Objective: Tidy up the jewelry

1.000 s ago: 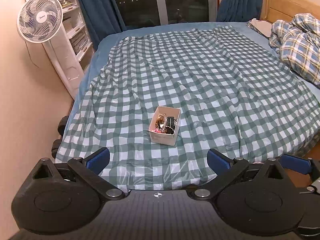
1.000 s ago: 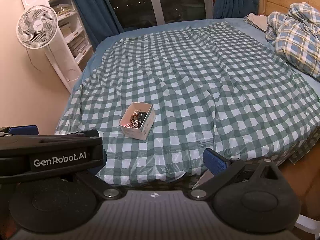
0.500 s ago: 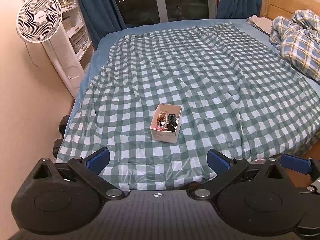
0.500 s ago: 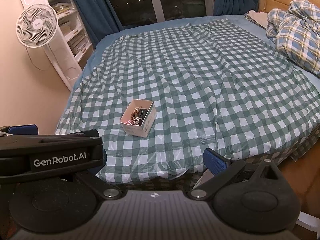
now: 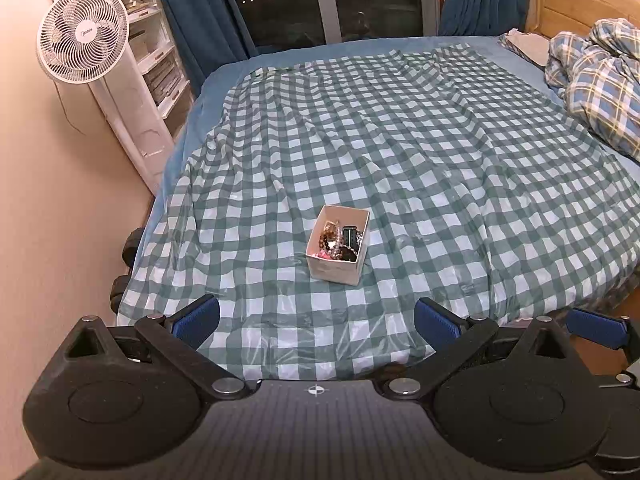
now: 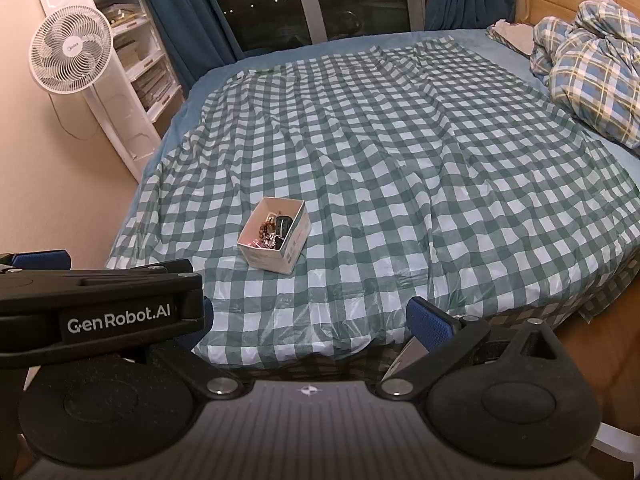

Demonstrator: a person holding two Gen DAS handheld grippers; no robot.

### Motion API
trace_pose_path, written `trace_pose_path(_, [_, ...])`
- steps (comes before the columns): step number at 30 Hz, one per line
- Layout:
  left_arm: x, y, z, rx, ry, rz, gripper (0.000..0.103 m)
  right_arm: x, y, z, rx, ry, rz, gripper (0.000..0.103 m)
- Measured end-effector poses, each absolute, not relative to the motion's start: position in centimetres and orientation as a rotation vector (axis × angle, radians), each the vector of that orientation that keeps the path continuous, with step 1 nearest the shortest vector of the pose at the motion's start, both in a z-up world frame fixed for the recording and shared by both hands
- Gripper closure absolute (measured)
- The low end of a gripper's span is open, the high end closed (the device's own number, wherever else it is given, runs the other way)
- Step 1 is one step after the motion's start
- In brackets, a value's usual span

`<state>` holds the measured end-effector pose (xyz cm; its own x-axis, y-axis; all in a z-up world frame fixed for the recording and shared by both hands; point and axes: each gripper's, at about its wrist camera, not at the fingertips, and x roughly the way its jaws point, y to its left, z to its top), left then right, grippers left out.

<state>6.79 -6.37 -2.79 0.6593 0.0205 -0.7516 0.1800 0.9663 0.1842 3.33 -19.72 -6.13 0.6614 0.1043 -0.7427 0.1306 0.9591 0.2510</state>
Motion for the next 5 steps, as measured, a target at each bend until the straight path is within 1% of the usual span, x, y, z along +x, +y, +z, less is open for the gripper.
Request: trace_pose_path(5, [6.84, -6.18, -3.12, 0.254, 0.849, -0.091, 0.024, 3.57, -19.61, -6.43, 0.291, 0.854, -0.011, 0.000])
